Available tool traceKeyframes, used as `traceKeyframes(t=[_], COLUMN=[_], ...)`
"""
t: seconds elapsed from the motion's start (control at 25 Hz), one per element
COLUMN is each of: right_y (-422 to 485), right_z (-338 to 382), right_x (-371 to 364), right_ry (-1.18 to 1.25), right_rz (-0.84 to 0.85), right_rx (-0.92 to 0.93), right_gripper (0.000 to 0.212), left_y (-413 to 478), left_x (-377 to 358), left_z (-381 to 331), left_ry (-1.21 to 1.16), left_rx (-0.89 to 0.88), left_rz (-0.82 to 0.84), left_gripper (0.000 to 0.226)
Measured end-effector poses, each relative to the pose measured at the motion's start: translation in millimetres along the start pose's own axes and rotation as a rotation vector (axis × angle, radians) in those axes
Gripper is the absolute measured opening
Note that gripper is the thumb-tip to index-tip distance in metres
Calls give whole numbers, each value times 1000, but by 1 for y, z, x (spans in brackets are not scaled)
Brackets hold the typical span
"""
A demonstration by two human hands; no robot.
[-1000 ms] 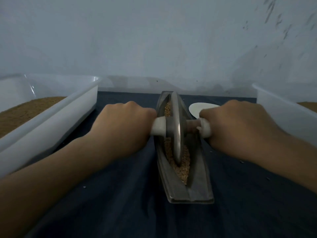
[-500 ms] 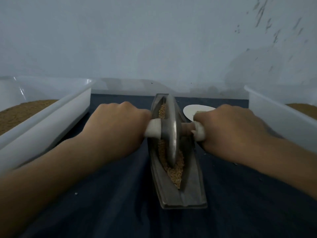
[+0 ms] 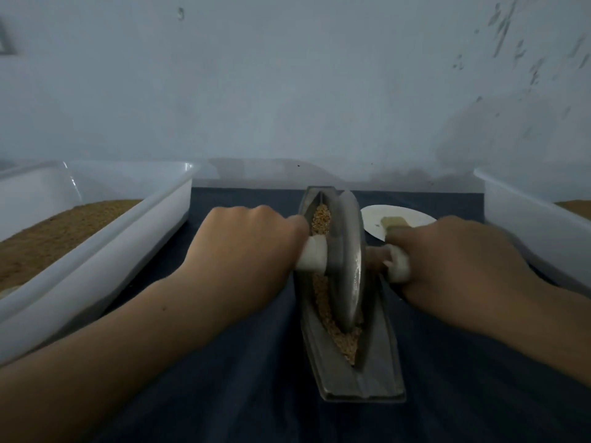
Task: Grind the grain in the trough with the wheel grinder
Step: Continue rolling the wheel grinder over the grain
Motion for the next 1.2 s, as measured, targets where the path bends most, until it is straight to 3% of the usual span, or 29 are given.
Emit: traceKeyframes(t=[0.08,0.2,0.32,0.36,0.48,0.56,0.64,0.76,0.88,0.92,1.04,1.12,1.2], right_y=[12,59,69,56,6,2,16,62,72,59,11,21,46], right_z=[3,6,4,3,8,5,6,0,-4,-3,3,3,5], right_x=[-7,-20,-18,-14,9,14,-2,-25,-25,-21,-1,-3,-17], right_ry=[-55,-45,-1,-10,-61,-27,-99,-1,55,27,-105,-100,-96], right_rz=[78,232,360,352,76,-14,102,291,407,350,26,44,150], right_rx=[-48,-175,-154,-118,7,22,-77,-212,-162,-100,21,29,-72], right_gripper=[24,6,6,4,20,21,21,12,9,9,26,30,26], left_y=[11,50,53,40,-8,-15,-5,43,51,36,-12,-6,13], left_x=[-14,-38,-43,-34,-3,3,-12,-31,-35,-29,-7,-10,-27], left_z=[3,16,19,15,9,15,12,17,20,18,9,13,13], left_ry=[22,-48,-161,-145,-111,-108,-34,-31,-128,-120,-71,-58,-82], left_rx=[67,214,214,155,-34,-59,63,297,281,225,75,90,221], left_rz=[87,250,363,330,105,60,167,293,381,324,86,130,257], left_gripper=[35,8,5,8,16,19,19,8,11,5,28,26,7])
Point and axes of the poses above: each hand's wrist, its own y-axis towards the middle knuckle, its own x-axis out of the back of the hand, z = x × y, the point moved 5 cm from there along y, towards the middle knuckle, and after that the axes turned 8 degrees about z, right-handed, at the moved point
